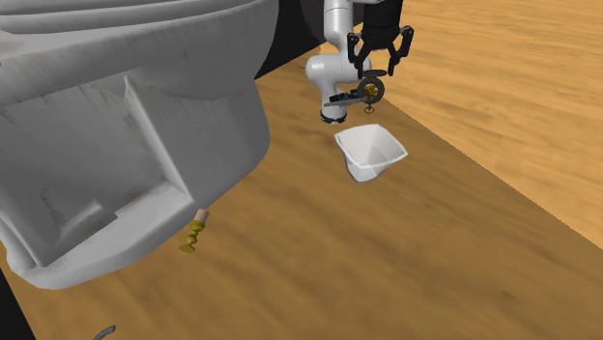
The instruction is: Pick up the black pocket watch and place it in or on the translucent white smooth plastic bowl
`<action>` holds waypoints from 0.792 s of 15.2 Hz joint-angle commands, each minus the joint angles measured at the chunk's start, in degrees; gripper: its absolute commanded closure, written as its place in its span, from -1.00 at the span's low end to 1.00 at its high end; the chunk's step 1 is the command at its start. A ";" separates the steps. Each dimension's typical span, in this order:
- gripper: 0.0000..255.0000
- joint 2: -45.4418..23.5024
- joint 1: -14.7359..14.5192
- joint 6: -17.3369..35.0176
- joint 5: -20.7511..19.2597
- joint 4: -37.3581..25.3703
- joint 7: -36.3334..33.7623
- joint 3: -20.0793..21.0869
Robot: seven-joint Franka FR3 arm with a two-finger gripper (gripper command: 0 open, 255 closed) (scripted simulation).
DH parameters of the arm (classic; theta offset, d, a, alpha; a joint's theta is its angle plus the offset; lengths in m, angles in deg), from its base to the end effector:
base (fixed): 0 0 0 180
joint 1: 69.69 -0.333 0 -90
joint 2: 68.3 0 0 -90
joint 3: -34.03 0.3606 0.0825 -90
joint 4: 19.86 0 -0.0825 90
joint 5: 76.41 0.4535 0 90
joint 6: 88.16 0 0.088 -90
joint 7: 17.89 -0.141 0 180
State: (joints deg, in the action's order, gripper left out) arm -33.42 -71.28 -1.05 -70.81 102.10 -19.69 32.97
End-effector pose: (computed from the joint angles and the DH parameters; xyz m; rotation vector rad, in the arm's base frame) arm 0.3981 0.0159 0.6413 -3.0333 0.0211 0.0029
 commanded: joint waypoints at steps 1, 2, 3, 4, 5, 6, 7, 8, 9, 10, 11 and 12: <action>1.00 2.31 -0.71 -0.64 1.19 1.37 -2.61 2.06; 1.00 2.95 -0.93 -0.91 1.58 1.65 -3.39 2.69; 1.00 3.21 -0.92 -0.20 1.60 2.62 -3.31 2.72; 1.00 3.45 -0.92 0.51 1.62 3.57 -3.23 2.75; 1.00 3.69 -0.91 1.22 1.63 4.52 -3.16 2.78; 1.00 3.92 -0.91 1.92 1.65 5.46 -3.08 2.80; 1.00 4.13 -0.91 2.63 1.68 6.38 -3.01 2.83; 1.00 4.33 -0.91 3.34 1.70 7.30 -2.93 2.86; 1.00 4.52 -0.91 4.06 1.72 8.21 -2.86 2.88; 1.00 4.71 -0.91 4.77 1.75 9.11 -2.78 2.91; 1.00 4.88 -0.91 5.49 1.77 10.00 -2.71 2.94; 1.00 5.04 -0.91 6.20 1.80 10.88 -2.63 2.97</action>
State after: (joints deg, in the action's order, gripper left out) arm -28.61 -72.19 4.35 -69.02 112.02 -22.44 35.94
